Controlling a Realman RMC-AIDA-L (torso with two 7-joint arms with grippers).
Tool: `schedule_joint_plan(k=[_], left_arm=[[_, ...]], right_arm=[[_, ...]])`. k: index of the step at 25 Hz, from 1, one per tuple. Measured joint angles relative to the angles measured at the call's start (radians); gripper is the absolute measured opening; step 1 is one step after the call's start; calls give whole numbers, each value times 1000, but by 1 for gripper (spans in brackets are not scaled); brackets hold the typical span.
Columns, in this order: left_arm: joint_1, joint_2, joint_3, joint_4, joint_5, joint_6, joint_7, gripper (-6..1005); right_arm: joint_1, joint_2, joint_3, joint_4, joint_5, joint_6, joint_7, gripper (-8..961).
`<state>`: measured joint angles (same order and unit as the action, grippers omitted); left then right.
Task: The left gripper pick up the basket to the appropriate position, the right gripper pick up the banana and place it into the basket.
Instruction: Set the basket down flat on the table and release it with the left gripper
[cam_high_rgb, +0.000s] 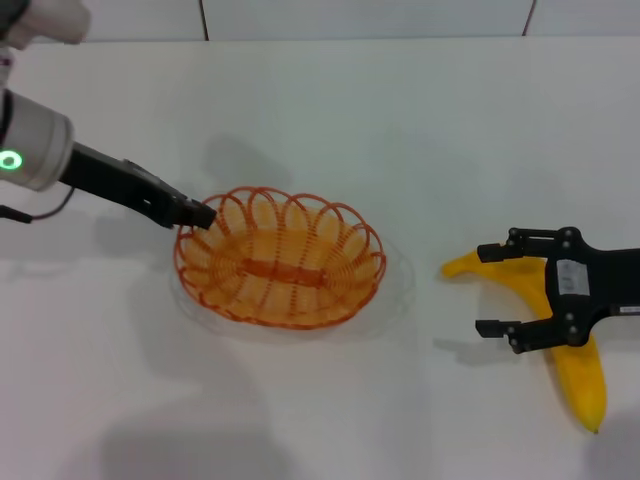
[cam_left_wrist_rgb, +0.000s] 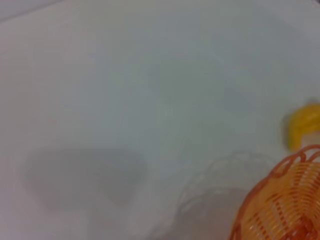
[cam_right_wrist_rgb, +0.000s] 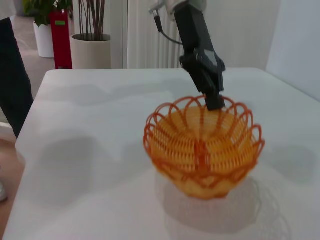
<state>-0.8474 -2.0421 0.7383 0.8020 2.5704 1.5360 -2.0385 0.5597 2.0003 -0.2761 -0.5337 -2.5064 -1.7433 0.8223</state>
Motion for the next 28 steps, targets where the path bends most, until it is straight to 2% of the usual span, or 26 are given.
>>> schedule_joint_plan(k=[3, 10, 23, 28], left_arm=[[-18, 0, 45, -60, -6, -57, -43, 51], [-52, 0, 54, -162, -24, -127, -77, 51], [-61, 2, 55, -204, -26, -142, -91, 47], [-61, 4, 56, -204, -23, -141, -90, 74]], right_arm=[[4, 2, -1, 0, 0, 0, 0, 862], [7, 3, -3, 0, 1, 1, 0, 862], [8, 3, -3, 2, 2, 1, 0, 862], [8, 3, -3, 2, 2, -2, 0, 862]])
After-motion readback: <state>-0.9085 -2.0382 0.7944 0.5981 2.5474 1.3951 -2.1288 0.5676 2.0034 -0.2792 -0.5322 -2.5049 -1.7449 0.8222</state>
